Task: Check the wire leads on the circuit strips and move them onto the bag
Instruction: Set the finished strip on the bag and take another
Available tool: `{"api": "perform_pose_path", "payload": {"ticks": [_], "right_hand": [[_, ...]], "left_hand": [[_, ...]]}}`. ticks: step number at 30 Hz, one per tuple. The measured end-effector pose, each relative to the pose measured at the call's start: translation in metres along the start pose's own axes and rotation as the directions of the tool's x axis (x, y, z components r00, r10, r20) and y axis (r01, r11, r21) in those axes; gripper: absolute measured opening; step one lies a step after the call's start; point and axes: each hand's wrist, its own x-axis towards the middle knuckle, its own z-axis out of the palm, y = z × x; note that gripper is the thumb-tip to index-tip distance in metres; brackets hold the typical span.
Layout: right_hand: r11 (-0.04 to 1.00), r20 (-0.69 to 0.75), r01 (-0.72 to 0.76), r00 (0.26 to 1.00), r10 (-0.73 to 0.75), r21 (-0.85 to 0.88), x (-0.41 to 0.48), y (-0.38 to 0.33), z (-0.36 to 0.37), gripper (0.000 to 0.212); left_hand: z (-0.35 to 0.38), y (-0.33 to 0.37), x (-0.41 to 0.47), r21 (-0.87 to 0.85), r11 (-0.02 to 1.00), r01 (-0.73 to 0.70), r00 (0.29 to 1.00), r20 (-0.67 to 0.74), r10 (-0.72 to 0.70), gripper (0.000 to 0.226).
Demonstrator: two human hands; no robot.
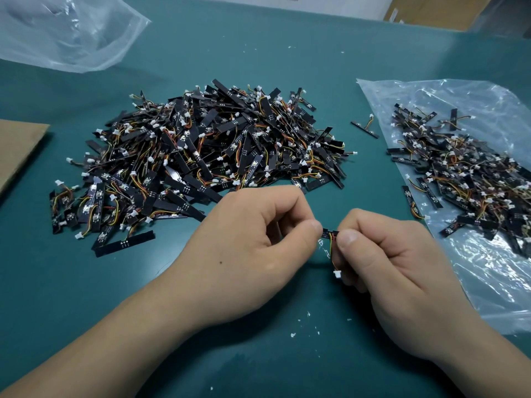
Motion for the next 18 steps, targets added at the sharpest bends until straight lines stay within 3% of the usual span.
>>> {"api": "perform_pose_path", "payload": {"ticks": [10, 18], "right_hand": [[1.0, 0.001, 0.015, 1.0, -0.015, -0.012, -0.001, 0.0002, 0.0001, 0.034], [1.0, 0.01, 0.008, 1.0, -0.008, -0.006, -0.0002, 0.0011, -0.001, 0.033]], "left_hand": [[-0.0007, 0.0008, -0.0001, -0.042, 0.999, -0.002, 1.0, 0.007, 0.002, 0.021], [-0.0001, 0.0017, 0.0007, 0.023, 1.0, -0.007, 1.0, 0.008, 0.007, 0.022]]}}
